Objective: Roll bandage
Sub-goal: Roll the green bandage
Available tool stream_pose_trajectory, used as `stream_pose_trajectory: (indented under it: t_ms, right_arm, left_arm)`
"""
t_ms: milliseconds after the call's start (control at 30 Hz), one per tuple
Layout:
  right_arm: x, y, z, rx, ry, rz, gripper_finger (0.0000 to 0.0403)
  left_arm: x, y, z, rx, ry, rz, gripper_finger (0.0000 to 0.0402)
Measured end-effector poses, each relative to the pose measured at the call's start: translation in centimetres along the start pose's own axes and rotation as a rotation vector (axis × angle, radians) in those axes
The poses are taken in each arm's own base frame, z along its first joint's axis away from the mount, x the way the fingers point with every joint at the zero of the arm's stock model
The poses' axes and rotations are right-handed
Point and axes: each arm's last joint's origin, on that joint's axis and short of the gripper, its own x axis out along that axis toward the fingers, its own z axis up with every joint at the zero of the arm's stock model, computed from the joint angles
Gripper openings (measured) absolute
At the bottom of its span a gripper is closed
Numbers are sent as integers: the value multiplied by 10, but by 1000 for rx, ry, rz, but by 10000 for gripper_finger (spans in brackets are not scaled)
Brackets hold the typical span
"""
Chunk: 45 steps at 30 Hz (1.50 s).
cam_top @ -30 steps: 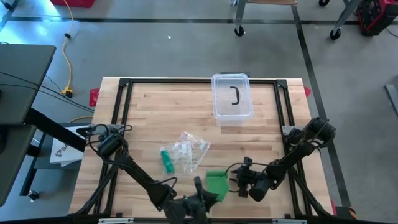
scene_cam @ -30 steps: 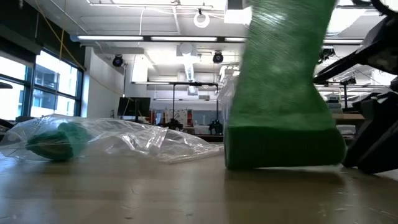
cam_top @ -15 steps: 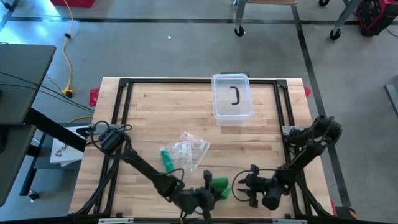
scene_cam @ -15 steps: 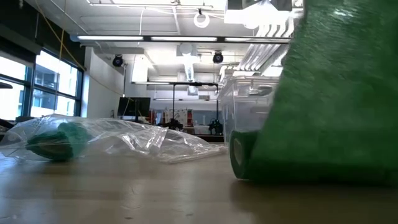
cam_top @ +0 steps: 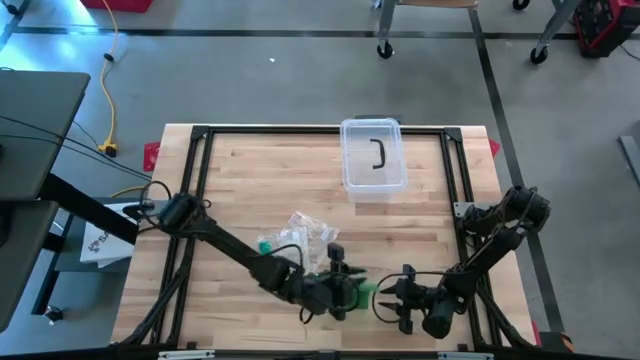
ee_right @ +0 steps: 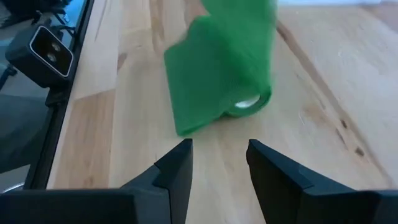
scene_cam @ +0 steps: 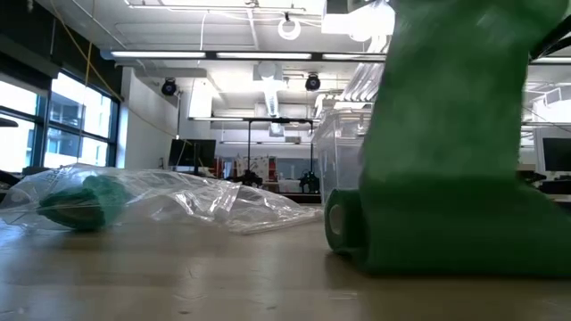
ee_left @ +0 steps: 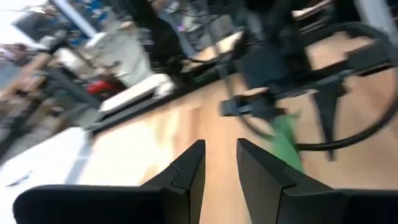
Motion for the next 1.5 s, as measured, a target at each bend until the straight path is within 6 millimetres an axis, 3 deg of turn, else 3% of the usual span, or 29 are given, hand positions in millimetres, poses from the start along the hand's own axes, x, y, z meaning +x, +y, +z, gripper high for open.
stream_pose_trajectory:
  t_ms: [133,267,367,533,700,967,1200,1333,1500]
  right_arm:
    - [0,2,2,-10,-28,12,144]
    - [0,4,4,-17,-48,25,144]
    - [0,6,6,-20,-73,34,144]
    - [2,17,19,-51,-114,70,144]
    - [16,47,56,-335,-89,154,144]
    - [65,71,88,-674,70,-40,144]
    - [91,63,88,-697,191,-80,144]
    - [94,58,87,-661,203,-90,137]
    - [91,49,82,-676,246,-192,101]
  left_arm:
    - [-14,7,3,67,68,150,90]
    - [-12,11,-12,126,194,261,90]
    - [-12,13,-24,87,264,276,90]
    - [-33,7,-32,-20,340,212,90]
    - [-49,-6,-44,-142,457,99,90]
    - [-75,-19,-55,-288,551,144,90]
    - [-91,-27,-58,-381,568,186,90]
    - [-97,-34,-56,-430,546,178,90]
    - [-105,-44,-52,-508,507,153,90]
